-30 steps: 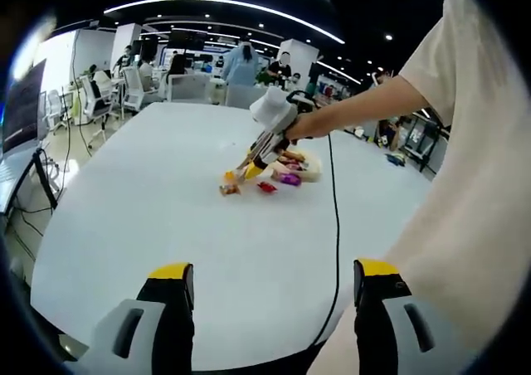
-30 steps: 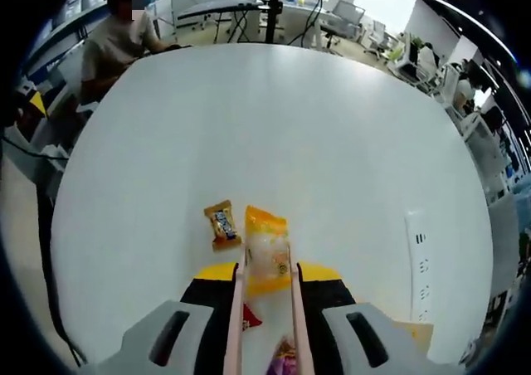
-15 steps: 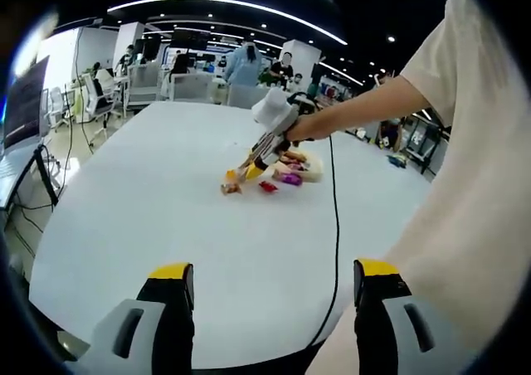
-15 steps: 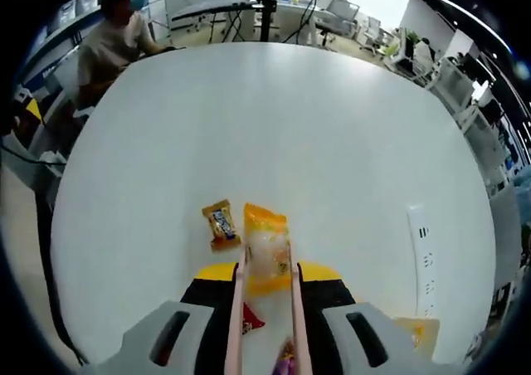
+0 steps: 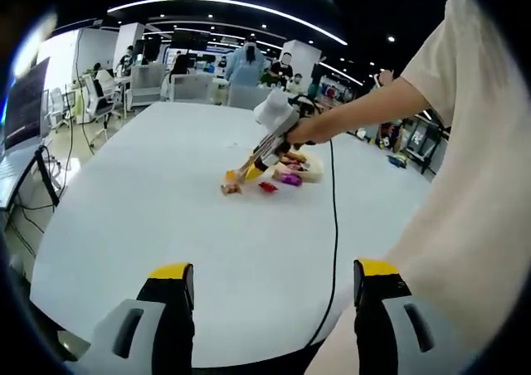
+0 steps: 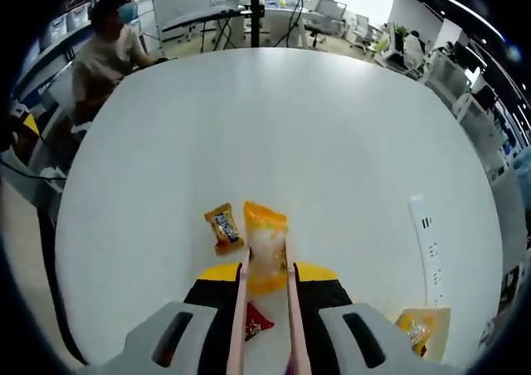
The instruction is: Place the target food into the container with the food tongs after gripping and lifting it, then release it inside without dropping or visibly crushing the food.
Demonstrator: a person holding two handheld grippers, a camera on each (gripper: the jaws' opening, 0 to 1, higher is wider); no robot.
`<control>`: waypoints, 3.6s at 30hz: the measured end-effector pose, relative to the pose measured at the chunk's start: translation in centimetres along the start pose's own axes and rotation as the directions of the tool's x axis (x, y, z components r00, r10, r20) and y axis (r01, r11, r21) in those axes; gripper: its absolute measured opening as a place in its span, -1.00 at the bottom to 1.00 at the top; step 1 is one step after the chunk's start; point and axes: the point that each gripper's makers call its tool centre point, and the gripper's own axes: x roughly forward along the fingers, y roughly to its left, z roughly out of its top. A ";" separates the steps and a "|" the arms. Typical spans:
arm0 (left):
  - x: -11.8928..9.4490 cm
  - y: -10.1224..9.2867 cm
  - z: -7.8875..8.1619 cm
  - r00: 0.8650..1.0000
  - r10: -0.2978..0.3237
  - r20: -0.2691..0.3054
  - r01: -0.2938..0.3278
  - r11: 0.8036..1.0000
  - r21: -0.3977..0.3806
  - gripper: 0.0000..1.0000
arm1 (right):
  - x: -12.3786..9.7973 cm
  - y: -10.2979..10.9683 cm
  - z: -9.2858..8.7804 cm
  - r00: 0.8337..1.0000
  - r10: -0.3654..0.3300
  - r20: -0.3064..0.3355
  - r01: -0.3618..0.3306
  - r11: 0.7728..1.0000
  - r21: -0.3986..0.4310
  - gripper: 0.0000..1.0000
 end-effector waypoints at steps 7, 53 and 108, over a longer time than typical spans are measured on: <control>-0.1 -0.1 0.2 1.000 0.000 0.004 0.000 1.000 0.004 0.57 | -1.0 -0.1 0.0 1.000 -0.006 0.021 0.006 0.999 0.031 -0.56; 1.3 -4.6 3.0 0.994 -0.105 0.024 0.100 0.982 0.157 0.58 | -14.6 -9.0 -6.3 0.948 -0.295 0.123 0.254 0.929 0.271 -0.55; 2.5 -7.6 4.4 0.992 -0.121 0.041 0.111 0.973 0.202 0.59 | -19.0 -11.5 -11.0 0.925 -0.365 0.107 0.323 0.903 0.285 -0.54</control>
